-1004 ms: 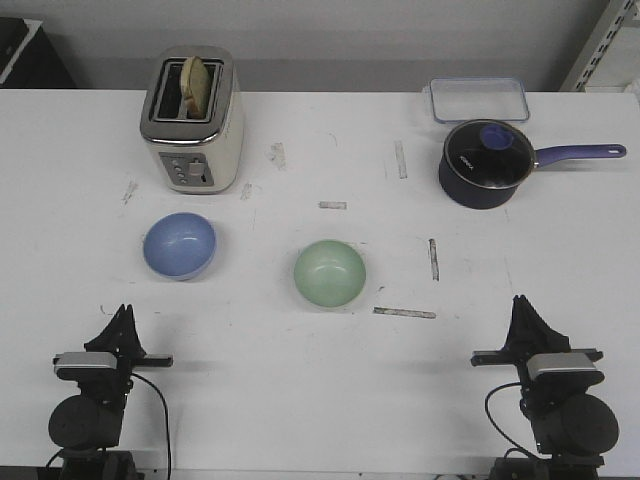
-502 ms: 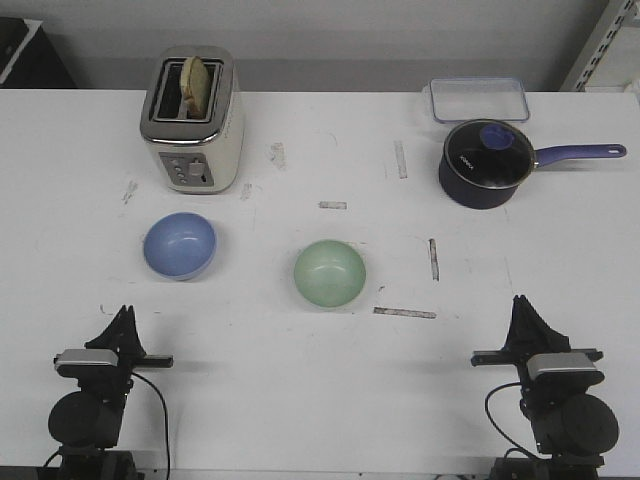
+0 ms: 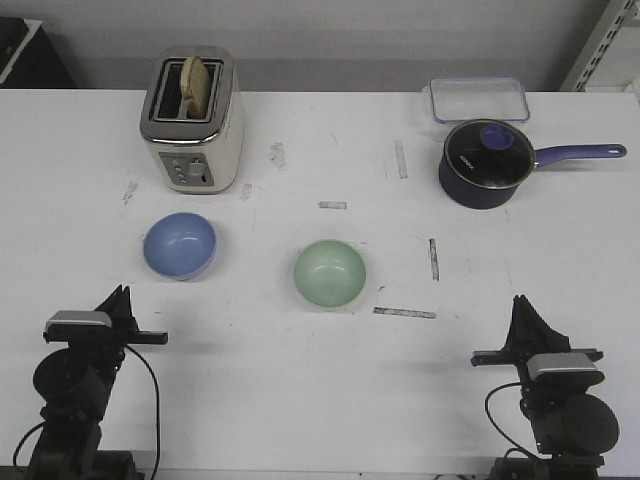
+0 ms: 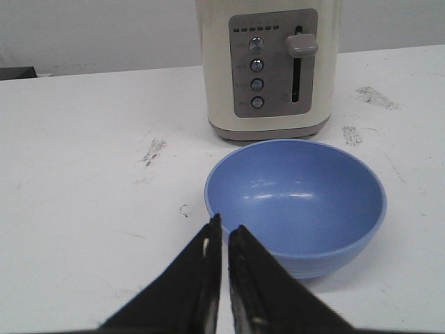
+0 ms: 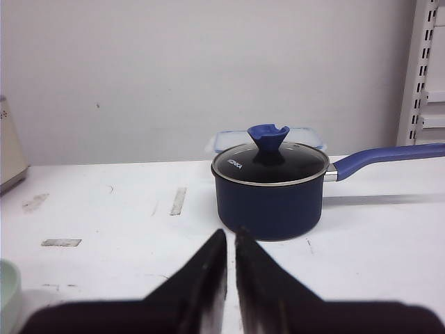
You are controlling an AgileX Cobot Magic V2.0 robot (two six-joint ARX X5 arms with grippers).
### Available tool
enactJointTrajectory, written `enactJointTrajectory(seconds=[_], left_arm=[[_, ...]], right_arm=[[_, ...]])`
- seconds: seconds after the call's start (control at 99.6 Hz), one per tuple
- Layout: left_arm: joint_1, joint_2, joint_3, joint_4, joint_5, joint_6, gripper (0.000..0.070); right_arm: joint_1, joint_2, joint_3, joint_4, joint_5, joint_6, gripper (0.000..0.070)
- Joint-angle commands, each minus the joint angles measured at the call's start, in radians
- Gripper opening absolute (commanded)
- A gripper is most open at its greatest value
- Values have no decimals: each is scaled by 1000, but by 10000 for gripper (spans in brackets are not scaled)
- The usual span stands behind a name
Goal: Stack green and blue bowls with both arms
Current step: 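Reach the left gripper to the light blue bowl rim and grasp it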
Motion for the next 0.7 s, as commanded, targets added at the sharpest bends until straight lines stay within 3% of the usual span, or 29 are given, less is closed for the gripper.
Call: enactJointTrajectory(seconds=[0.0,0.161,0.472,0.582,0.693], left_arm=[[-2,63,48,-15,-2,1,1],[-2,222,154,-68,-2,-35,1],[-2,497,380,-253,-1,-312,1],[2,589,457,-374,23,-321,1],[28,684,533,-476,98,-321,5]], right_arm=[[1,-2,-1,14,4,9,12],[1,-2,-1,14,4,9,12],[1,-2,-1,14,4,9,13],[1,-2,-1,14,4,9,12],[1,-2,-1,14,4,9,12]])
